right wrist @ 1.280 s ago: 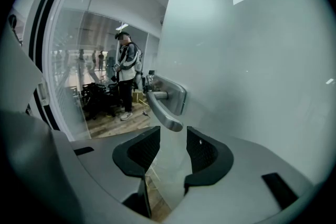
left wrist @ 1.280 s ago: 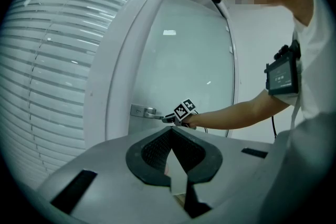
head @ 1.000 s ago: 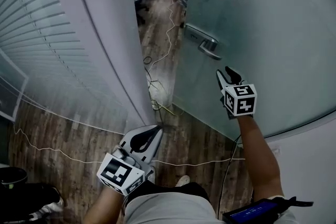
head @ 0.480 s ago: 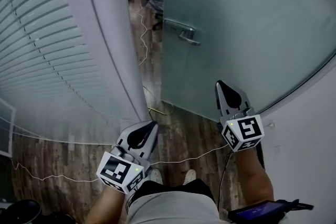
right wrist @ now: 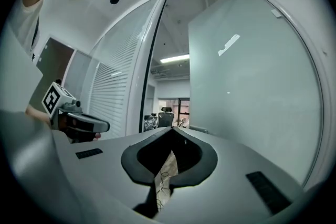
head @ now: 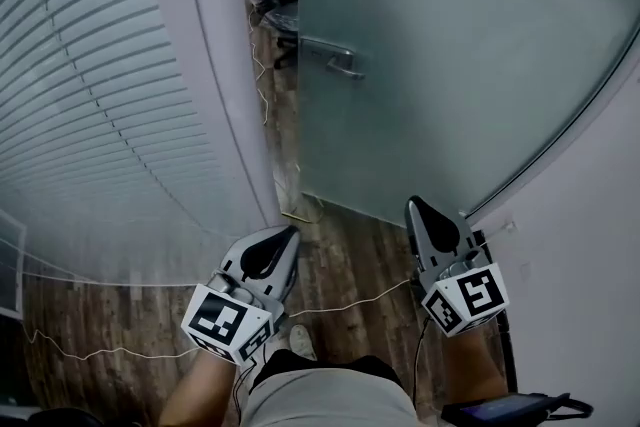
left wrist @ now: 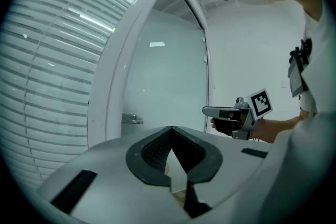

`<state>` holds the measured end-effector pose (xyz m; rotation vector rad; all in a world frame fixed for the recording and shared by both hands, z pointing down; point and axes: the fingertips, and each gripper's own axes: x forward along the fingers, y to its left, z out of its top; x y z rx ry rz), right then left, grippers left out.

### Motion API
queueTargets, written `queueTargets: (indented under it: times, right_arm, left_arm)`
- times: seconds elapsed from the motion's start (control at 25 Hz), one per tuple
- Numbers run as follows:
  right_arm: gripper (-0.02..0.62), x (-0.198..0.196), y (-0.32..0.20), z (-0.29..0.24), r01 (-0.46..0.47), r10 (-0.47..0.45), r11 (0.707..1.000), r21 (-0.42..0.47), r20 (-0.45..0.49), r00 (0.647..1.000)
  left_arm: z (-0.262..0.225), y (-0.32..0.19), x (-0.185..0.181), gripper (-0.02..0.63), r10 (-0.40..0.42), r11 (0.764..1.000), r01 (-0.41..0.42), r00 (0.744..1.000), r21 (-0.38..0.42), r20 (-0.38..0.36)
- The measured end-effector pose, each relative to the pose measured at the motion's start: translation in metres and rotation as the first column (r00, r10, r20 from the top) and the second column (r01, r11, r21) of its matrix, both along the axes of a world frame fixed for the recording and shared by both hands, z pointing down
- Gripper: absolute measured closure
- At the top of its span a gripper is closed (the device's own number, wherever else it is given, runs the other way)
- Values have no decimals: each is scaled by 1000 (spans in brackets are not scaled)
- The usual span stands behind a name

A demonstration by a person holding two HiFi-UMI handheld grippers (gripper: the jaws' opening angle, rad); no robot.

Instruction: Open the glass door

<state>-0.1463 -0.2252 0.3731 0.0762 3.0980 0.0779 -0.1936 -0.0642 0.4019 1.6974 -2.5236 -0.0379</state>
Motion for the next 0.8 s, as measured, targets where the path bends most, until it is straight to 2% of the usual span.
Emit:
queueTargets:
  times: [0.12,0.24,0.52,0.8]
  right_arm:
    - [592,12,3,5,11,-11,1000,-12,-3,1000]
    - [592,21,6,-13,25,-25,1000,-15,-9,1000]
    - [592,66,8,-58,57,-57,998,-17,-15,998]
    - [594,115,27,-63,115,-116,993,-19,-24,993]
  left_arm:
    - [0,4,4,606,-26,1000,26,1000,9,5]
    - [-16,11,3,606,-60,998,61,998,25,-11]
    - [-62,21,46,606,-105,994,105,994,23,5]
    - [-73,40,98,606,-153,988,153,988,0,21]
